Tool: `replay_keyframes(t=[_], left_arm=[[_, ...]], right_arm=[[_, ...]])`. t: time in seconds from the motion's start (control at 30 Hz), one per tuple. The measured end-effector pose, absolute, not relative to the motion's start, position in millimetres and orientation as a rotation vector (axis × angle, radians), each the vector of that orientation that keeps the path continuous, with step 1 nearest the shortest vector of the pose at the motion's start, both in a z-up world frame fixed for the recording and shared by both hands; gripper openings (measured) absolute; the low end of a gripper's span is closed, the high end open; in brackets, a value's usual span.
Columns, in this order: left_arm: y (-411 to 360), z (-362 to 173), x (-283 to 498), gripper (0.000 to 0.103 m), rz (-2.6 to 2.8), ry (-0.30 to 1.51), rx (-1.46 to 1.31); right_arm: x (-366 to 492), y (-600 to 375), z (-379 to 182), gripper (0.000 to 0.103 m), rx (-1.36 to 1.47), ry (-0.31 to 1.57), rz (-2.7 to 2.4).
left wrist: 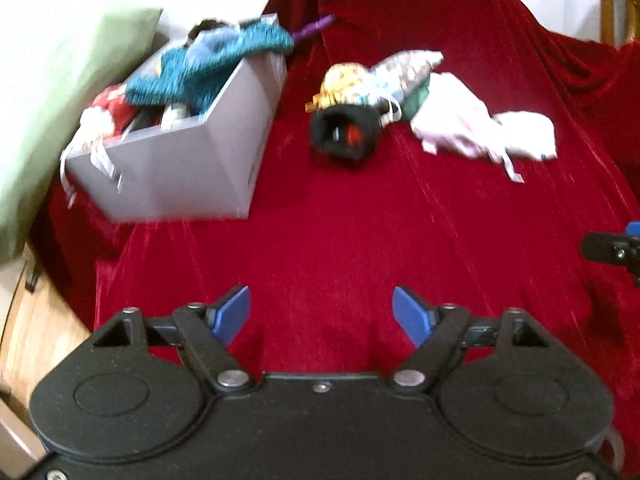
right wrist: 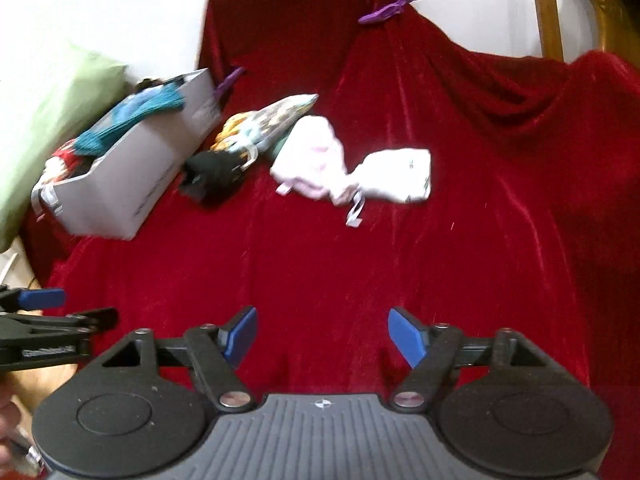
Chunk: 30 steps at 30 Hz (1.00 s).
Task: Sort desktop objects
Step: 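Withdraw both open tools from the basket toward the remaining items, then grasp the black sock with the left tool while the right tool grasps a white sock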
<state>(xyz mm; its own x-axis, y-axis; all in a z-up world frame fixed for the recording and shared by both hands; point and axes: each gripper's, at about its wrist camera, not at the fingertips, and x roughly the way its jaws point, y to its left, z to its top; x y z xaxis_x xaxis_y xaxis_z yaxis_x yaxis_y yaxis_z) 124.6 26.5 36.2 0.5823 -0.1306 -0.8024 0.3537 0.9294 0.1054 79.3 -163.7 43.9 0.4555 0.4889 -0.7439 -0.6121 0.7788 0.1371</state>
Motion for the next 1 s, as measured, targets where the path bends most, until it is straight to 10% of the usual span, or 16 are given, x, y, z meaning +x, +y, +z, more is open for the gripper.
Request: replay_keyframes(t=[0.7,0.9,1.0], left_arm=[[-44.0,-1.7,280.0,0.081,-0.249,0.855,0.228],[-53.5,-11.9,298.3,0.085,-0.272,0.904,0.2],[-53.7,-12.3,303.1,0.069,-0.291,0.911,0.169]], right_arm=[[251.0,-88.7,-9.7,0.077,-0.19,0.813,0.456],[229.8,-75.6,-11.9,0.045,-0.305,0.795,0.471],[218.0,-79.8,-6.5,0.039,-0.318,0.78,0.487]])
